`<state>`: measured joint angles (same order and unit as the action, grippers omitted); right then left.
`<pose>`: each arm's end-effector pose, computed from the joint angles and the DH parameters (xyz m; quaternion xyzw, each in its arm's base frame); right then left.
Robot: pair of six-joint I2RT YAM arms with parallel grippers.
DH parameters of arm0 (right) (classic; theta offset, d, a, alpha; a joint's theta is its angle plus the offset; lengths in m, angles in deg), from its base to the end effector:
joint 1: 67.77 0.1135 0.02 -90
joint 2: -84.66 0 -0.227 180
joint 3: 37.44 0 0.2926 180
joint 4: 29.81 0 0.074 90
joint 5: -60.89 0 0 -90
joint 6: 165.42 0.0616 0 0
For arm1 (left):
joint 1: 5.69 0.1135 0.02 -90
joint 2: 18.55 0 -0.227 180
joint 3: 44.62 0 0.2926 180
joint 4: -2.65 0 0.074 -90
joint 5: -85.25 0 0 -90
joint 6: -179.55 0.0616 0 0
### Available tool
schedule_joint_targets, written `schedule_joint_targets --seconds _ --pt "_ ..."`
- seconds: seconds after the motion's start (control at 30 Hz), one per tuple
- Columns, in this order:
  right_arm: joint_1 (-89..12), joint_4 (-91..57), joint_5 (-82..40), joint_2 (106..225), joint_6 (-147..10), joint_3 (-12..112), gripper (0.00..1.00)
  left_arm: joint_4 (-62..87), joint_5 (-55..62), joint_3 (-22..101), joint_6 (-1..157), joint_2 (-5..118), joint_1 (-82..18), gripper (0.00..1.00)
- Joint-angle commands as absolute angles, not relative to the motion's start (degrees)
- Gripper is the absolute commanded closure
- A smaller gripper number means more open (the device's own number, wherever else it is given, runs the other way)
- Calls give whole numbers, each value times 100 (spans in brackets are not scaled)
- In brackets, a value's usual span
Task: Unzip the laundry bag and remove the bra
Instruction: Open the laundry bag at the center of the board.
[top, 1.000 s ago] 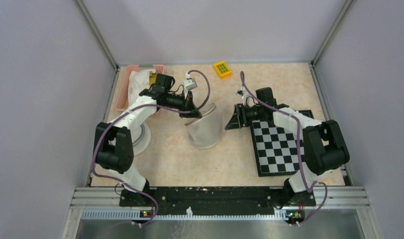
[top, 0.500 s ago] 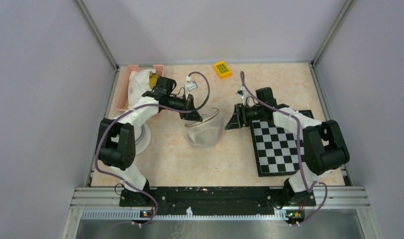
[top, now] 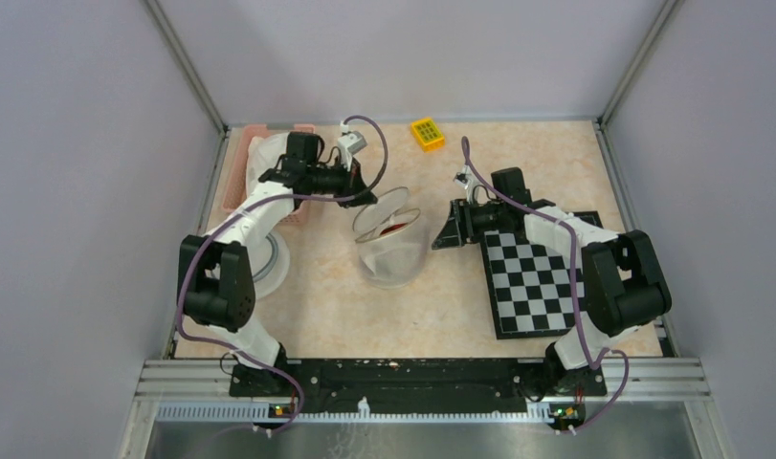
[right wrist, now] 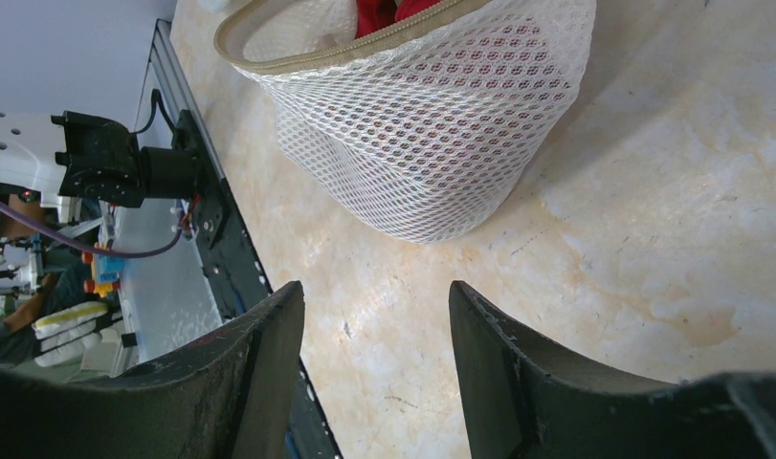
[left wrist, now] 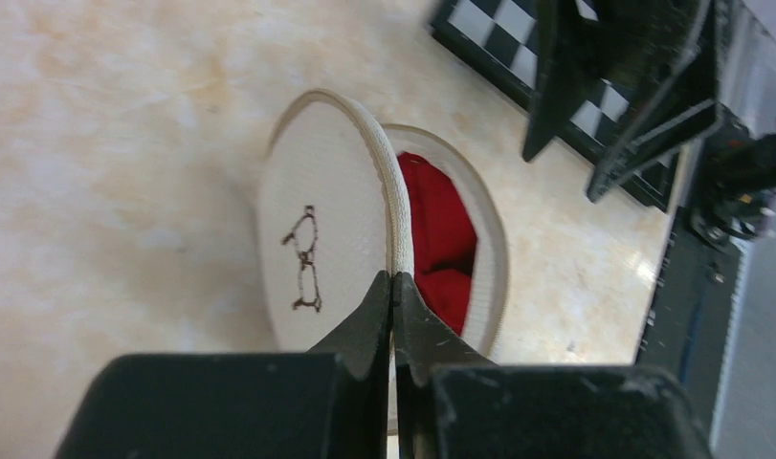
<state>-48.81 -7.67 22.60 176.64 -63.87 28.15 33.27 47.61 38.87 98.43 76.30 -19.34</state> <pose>0.3288 0.1641 0.1263 -0.2085 0.8299 0.4773 0.2001 0.3860 -0.1439 0.2074 0.3362 0.7689 -0.4179 0.3481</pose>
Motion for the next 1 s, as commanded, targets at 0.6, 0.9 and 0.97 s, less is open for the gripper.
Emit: schedule_joint_targets --seconds 0.6,0.9,0.97 --pt "-4844 -697 2318 17434 -6505 3415 43 3265 3388 4666 11286 7604 -1918 50" --pt "-5016 -776 2292 17604 -6260 3819 43 4048 3183 3768 12245 7351 -3017 51" --pt "-5037 -799 2244 17622 -6259 3910 43 4051 3079 3474 12432 7308 -3285 51"
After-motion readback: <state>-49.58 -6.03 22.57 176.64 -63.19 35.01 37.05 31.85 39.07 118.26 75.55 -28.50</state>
